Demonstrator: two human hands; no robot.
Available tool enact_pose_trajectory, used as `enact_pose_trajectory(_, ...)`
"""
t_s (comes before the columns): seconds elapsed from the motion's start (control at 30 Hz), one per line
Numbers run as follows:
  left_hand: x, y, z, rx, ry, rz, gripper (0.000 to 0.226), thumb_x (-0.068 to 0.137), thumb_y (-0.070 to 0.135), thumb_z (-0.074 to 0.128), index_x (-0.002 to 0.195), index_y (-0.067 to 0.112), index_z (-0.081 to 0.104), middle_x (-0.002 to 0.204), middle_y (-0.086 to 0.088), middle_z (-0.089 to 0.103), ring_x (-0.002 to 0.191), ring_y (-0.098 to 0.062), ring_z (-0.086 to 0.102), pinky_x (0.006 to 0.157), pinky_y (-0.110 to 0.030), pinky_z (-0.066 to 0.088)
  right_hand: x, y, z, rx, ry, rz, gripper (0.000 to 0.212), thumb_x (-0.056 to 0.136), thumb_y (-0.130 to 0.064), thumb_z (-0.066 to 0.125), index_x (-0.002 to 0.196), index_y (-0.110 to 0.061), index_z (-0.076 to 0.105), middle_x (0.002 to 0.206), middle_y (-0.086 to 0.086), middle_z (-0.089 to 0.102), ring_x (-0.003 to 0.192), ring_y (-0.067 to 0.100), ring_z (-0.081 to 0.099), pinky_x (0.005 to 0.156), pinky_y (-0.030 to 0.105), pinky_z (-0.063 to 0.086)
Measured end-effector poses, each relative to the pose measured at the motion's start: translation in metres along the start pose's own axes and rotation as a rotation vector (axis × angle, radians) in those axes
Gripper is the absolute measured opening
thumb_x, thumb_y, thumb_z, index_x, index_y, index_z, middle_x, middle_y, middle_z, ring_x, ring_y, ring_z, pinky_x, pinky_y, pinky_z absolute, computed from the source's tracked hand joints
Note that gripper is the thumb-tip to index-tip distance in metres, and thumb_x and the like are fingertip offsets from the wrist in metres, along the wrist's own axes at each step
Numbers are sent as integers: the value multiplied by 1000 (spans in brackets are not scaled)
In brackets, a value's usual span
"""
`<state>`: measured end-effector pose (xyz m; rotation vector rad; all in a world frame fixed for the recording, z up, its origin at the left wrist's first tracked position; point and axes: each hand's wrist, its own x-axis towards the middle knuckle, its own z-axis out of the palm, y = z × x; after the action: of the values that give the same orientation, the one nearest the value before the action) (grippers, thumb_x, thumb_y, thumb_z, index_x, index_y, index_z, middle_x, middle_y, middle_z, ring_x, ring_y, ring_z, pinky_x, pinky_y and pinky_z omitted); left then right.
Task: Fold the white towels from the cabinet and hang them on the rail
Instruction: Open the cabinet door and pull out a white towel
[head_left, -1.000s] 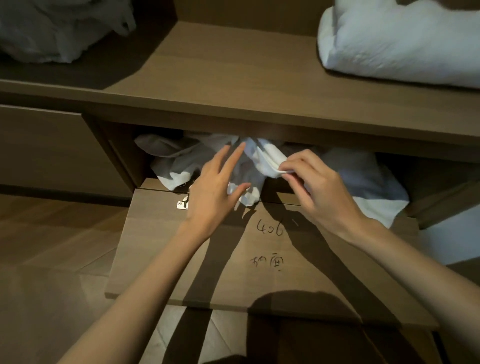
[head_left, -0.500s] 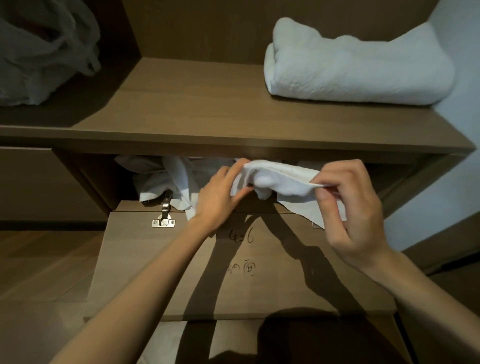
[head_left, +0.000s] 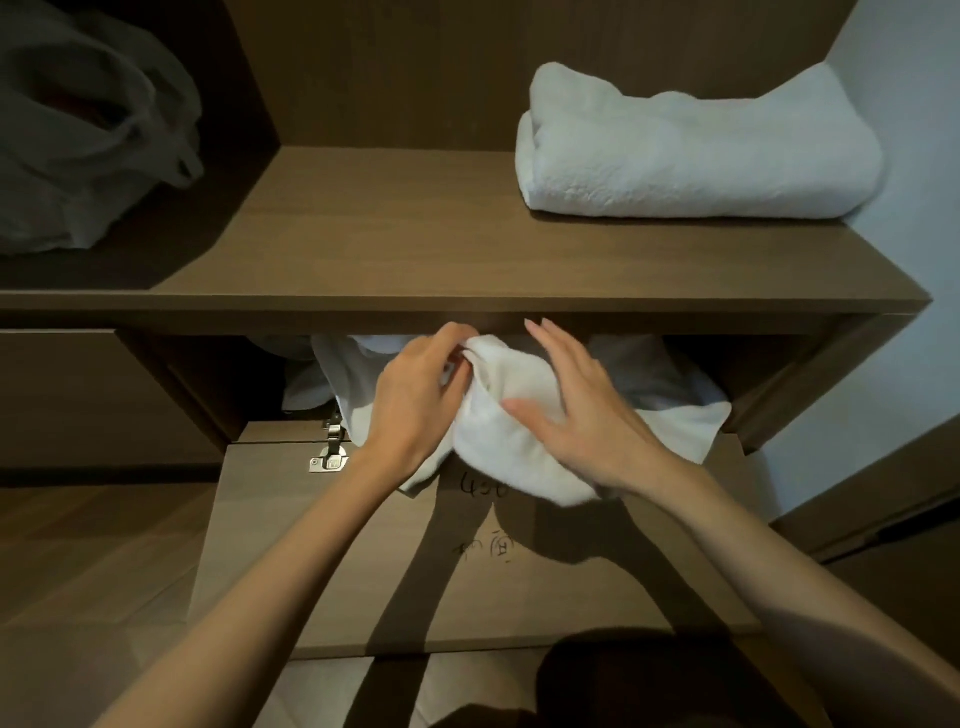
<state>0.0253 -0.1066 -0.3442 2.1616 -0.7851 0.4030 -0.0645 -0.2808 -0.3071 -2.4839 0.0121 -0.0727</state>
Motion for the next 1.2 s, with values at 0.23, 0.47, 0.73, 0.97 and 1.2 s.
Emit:
enact_pose_trajectory(0.23, -1, -2, -21, -55, -74, 57, 18, 91, 21, 64, 109, 20, 62, 97, 2, 66, 91, -15, 59, 74, -43, 51, 16, -16, 7, 81, 136, -269, 40, 84, -28, 73, 118, -24, 53, 136, -10, 39, 117, 5, 47, 88, 37, 52)
enact_pose_trajectory(0.47, 3, 4, -6, -120, -139, 166, 25, 90, 35, 59, 110, 19, 65, 96, 7, 68, 89, -11, 62, 75, -33, 54, 1, 14, -17, -6, 145, -317, 5, 95, -24, 60, 99, -20, 59, 98, -8, 63, 89, 6, 61, 72, 36, 53)
enact_pose_trajectory(0.73, 19, -6, 32, 251, -322, 141, 37, 93, 43, 55, 126, 26, 57, 107, 3, 62, 93, -15, 59, 62, -25, 43, -35, 60, -40, -231, 173, -299, 13, 92, -12, 62, 105, -15, 61, 108, -1, 66, 100, 12, 64, 77, 30, 58)
enact_pose_trajectory(0.97, 21, 3, 42, 355, -290, 113, 20, 94, 33, 55, 88, 17, 66, 85, 0, 63, 76, -22, 60, 56, -27, 37, -36, 35, -21, 37, 113, 100, 37, 100, -37, 43, 135, -30, 47, 143, -12, 47, 126, 8, 47, 102, 36, 46)
enact_pose_trajectory(1.2, 21, 15, 33, 317, -274, 164, 23, 90, 31, 57, 75, 16, 67, 74, 1, 63, 67, -21, 60, 53, -32, 47, -1, 21, 14, -150, -12, 178, 84, 93, -32, 62, 154, -30, 4, 162, -3, 12, 144, 22, 29, 109, 42, 38)
